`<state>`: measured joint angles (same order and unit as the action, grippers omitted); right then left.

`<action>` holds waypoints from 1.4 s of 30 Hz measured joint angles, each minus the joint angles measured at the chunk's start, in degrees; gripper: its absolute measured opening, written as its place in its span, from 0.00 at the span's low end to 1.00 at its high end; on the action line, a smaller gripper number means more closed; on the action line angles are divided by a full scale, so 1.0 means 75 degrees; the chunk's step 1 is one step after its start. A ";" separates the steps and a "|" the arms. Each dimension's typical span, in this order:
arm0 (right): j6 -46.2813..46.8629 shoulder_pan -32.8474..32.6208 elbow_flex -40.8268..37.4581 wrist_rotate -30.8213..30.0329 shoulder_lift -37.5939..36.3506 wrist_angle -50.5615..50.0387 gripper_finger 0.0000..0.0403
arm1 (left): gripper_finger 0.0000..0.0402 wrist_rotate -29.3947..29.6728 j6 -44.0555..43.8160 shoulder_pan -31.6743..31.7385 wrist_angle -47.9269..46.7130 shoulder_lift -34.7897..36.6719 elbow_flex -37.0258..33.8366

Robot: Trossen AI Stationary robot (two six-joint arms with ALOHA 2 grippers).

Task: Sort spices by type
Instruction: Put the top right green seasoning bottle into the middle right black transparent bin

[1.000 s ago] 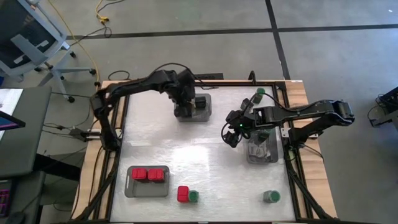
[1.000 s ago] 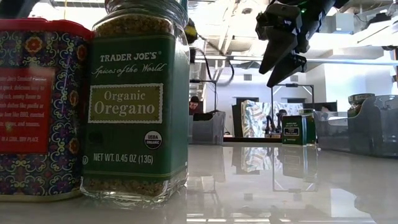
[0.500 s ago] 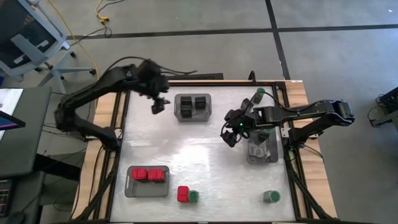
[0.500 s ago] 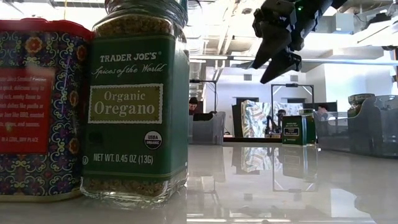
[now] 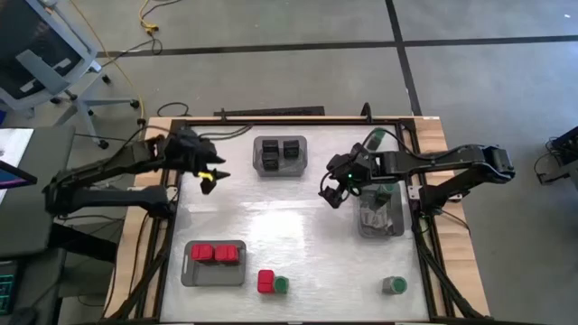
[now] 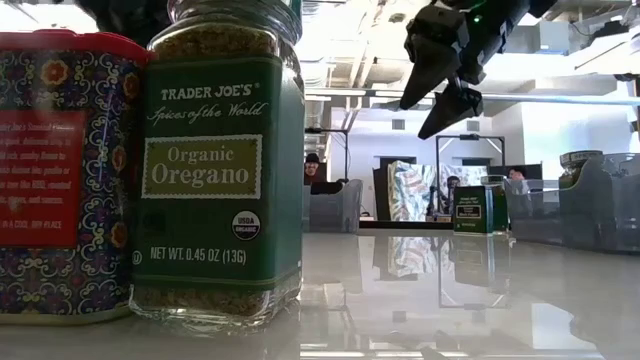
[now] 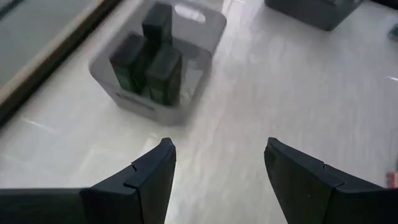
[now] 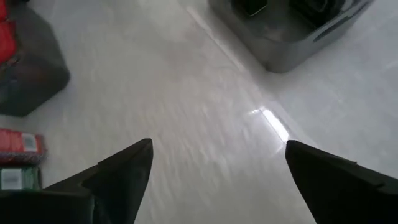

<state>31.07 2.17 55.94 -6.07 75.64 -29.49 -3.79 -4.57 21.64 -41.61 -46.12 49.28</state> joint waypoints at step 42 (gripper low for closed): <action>-0.0127 0.6297 0.2212 0.0112 0.0070 -0.4181 0.91 | 0.59 0.0892 0.0147 -0.0302 0.1364 0.1066 -0.1236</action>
<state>30.11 49.40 72.53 -5.23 76.16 -60.85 2.90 -3.46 19.38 -31.38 -38.13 40.01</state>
